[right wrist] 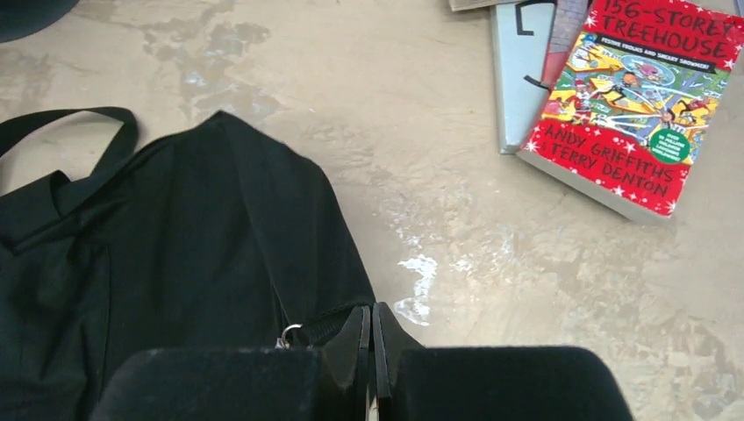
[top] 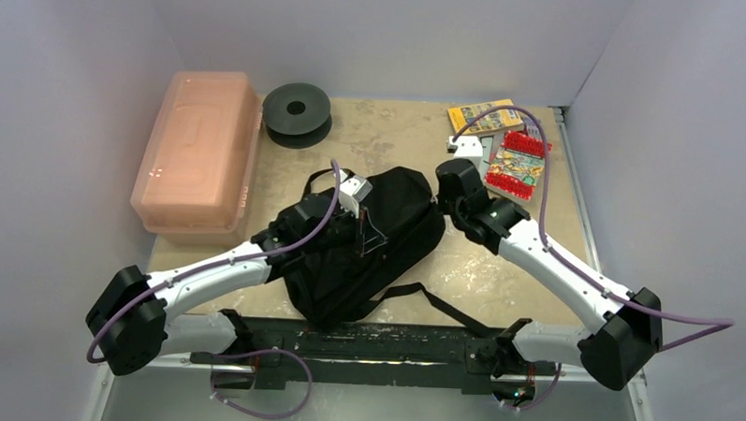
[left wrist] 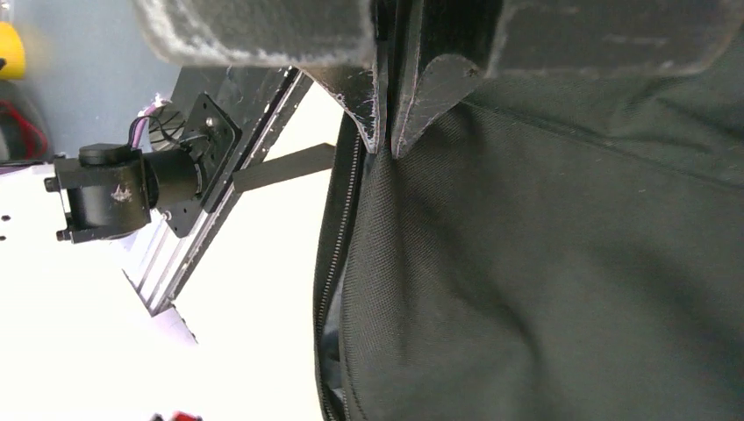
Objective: Pack the student bag
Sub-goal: Unzip the student bag at the center of the board.
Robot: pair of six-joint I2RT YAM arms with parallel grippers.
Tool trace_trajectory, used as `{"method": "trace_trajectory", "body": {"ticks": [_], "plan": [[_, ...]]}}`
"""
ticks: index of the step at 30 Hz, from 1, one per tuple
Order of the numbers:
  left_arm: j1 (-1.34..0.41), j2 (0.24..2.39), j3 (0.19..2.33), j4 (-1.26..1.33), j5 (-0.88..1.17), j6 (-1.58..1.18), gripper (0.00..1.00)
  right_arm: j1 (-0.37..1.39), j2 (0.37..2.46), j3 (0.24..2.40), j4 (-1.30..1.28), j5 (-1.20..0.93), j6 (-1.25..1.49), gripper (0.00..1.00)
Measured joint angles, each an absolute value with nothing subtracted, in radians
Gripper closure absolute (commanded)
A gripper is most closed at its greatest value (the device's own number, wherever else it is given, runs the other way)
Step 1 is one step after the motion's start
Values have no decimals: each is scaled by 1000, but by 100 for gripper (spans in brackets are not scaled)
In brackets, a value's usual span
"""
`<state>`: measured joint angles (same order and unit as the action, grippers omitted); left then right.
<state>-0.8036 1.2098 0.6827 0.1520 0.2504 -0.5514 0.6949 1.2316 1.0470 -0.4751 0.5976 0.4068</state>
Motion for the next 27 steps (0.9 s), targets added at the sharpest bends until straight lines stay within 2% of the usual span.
{"method": "trace_trajectory", "body": {"ticks": [3,9,13,18,27], "plan": [[-828,1185,685,133,211,-508,99,633,1225,1047,-450,518,345,100],[-869,1192,754,-4,133,-436,62,614,1089,1006,-414,343,301,100],[-896,1271,867,-80,70,-405,48,600,1016,979,-404,250,299,100],[-907,1363,995,-119,28,-376,40,597,966,966,-405,203,306,100],[-930,1425,1127,-131,82,-356,38,596,948,966,-413,179,313,100]]}}
